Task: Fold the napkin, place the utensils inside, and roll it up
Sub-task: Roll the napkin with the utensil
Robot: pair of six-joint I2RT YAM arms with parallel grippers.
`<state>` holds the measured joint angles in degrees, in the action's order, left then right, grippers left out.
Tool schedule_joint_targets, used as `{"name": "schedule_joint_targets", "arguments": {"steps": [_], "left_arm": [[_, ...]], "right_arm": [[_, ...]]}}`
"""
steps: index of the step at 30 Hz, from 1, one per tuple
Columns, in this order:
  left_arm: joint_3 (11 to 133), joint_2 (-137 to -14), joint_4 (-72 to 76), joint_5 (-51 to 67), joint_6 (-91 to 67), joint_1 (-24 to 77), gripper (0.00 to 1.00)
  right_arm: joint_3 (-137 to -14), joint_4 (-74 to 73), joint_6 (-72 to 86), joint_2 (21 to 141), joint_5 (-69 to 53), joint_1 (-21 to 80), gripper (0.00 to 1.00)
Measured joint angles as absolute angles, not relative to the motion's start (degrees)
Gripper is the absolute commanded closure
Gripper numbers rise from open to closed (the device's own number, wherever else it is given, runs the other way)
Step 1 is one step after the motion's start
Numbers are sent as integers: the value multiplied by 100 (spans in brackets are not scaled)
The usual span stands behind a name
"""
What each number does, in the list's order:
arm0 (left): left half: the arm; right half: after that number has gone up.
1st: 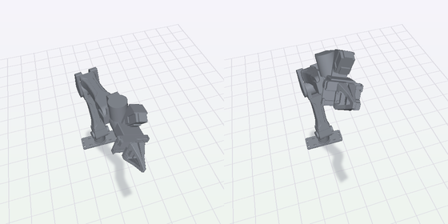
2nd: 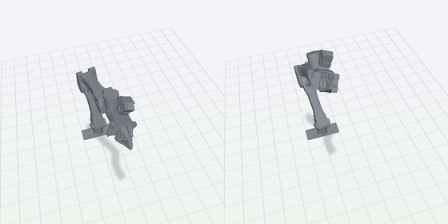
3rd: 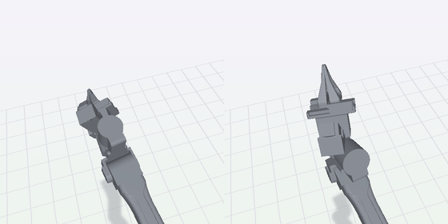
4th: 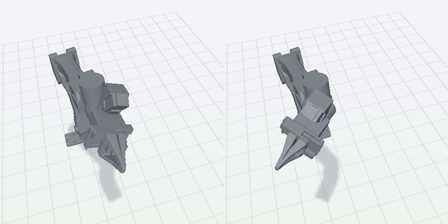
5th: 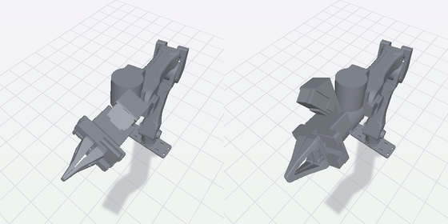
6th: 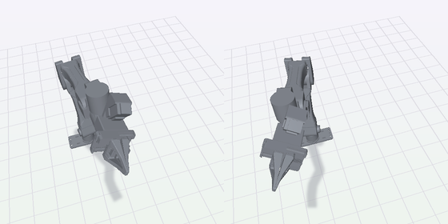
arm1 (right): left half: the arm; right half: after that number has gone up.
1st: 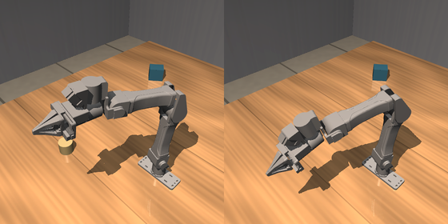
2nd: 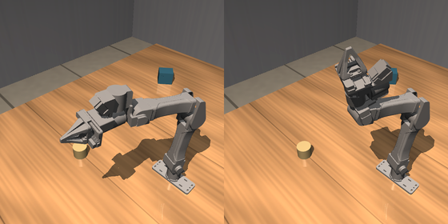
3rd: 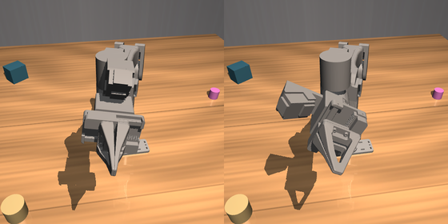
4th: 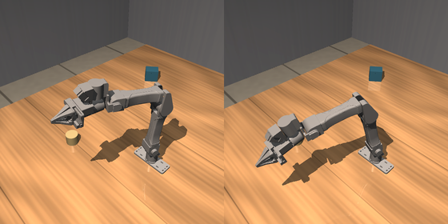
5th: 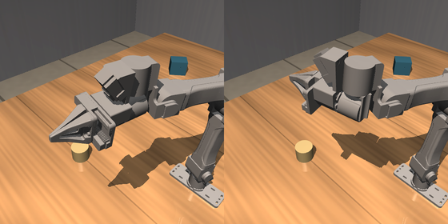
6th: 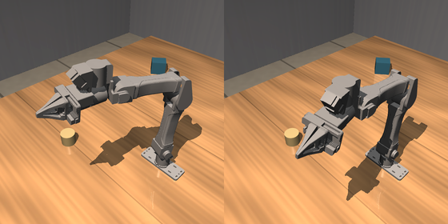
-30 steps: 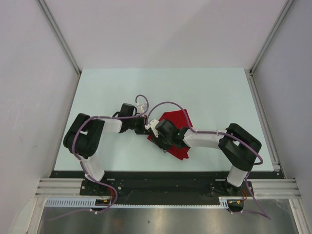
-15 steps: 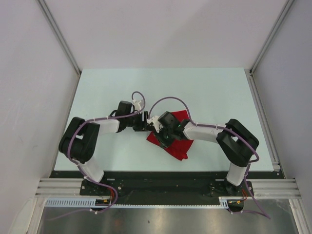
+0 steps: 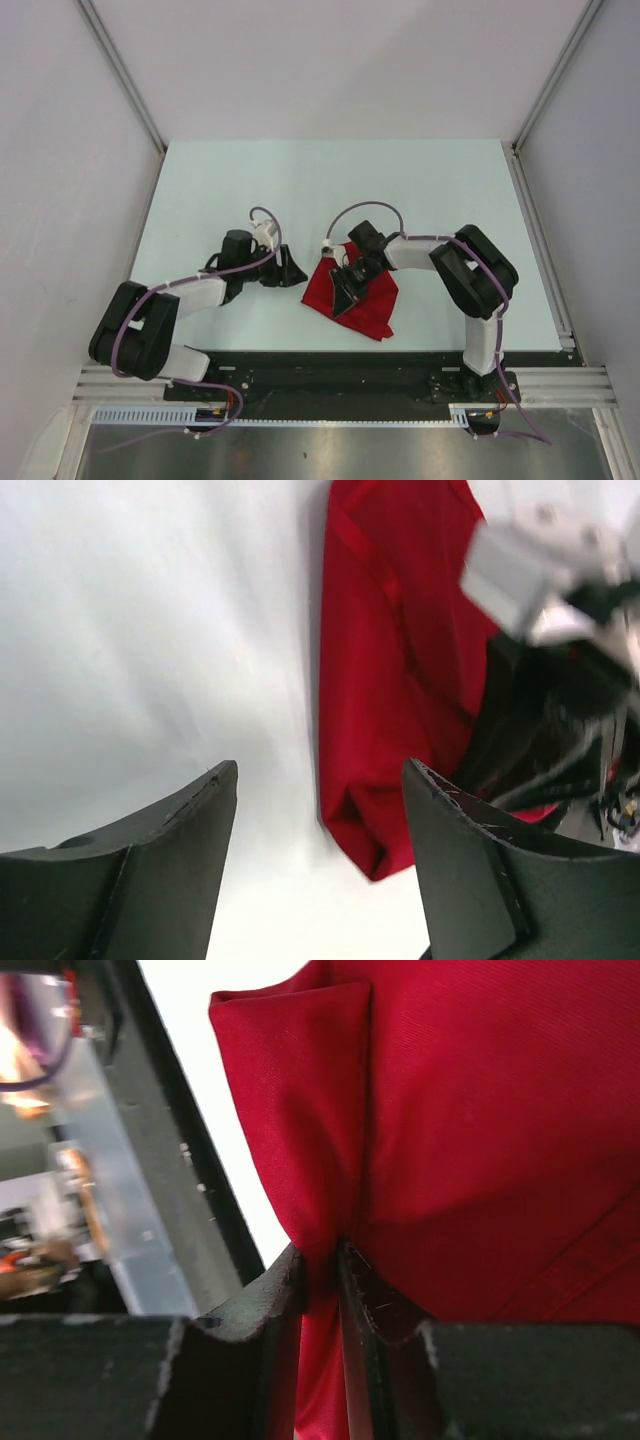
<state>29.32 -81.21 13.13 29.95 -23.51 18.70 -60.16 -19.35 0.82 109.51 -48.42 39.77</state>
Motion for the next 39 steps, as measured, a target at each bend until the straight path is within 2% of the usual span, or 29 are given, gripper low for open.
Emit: {"name": "schedule_joint_targets", "arguments": {"steps": [8, 16, 17, 28, 31, 32, 35, 39], "left_arm": [[2244, -7915, 2080, 3361, -2512, 2150, 32], [2110, -8106, 2797, 3629, -2816, 2268, 38], [2110, -8149, 2853, 3638, -2849, 2276, 43], [2099, -8578, 3341, 3835, -3142, 2427, 65], [2099, -8635, 3389, 3881, -3162, 2436, 79], [2099, -8659, 3385, 3883, -3170, 2438, 87], [2099, -8718, 3328, 3874, -3157, 2438, 100], [2152, -8731, 3033, 3745, -3146, 2443, 100]], "right_arm": [[-6438, -2401, 43, 11703, -5892, 3494, 78], [-6659, -2672, -8, 12068, -6313, 3391, 78], [-6663, -2676, -8, 12081, -6335, 3389, 78], [-6687, -2696, -5, 12171, -6469, 3312, 78], [-6689, -2696, -5, 12189, -6497, 3297, 78], [-6689, -2696, -3, 12195, -6504, 3288, 78], [-6689, -2696, -3, 12210, -6539, 3271, 78], [-6689, -2692, 8, 12213, -6545, 3249, 72]]}}
